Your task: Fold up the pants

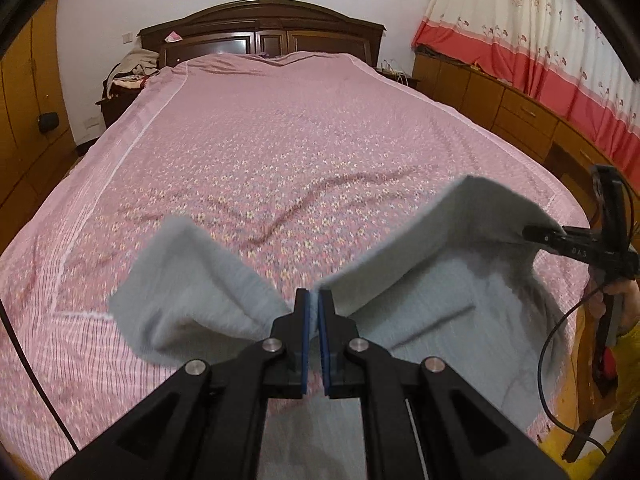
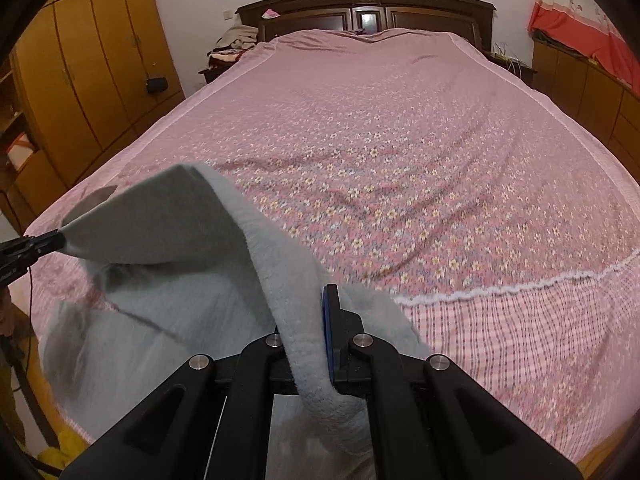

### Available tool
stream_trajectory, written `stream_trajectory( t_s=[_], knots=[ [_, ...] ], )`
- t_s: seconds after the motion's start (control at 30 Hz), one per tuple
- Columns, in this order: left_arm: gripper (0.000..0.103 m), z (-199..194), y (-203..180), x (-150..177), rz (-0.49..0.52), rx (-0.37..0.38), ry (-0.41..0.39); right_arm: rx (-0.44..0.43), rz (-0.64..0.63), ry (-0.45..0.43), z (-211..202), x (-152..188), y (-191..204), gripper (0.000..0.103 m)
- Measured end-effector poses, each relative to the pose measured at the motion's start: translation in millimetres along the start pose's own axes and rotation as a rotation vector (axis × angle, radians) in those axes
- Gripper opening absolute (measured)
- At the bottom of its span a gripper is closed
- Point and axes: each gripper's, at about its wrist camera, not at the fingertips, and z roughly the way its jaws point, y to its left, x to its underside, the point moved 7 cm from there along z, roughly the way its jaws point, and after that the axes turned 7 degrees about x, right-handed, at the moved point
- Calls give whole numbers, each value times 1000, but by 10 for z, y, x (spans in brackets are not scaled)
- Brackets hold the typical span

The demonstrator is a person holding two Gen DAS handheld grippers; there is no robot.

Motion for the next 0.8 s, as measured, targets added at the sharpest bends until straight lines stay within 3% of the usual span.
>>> stream_trajectory(
  t_s=[0.8],
  knots=[
    [4, -438, -165, 1112, -146, 13, -11, -8, 62, 39, -321, 880, -60, 6]
  ],
)
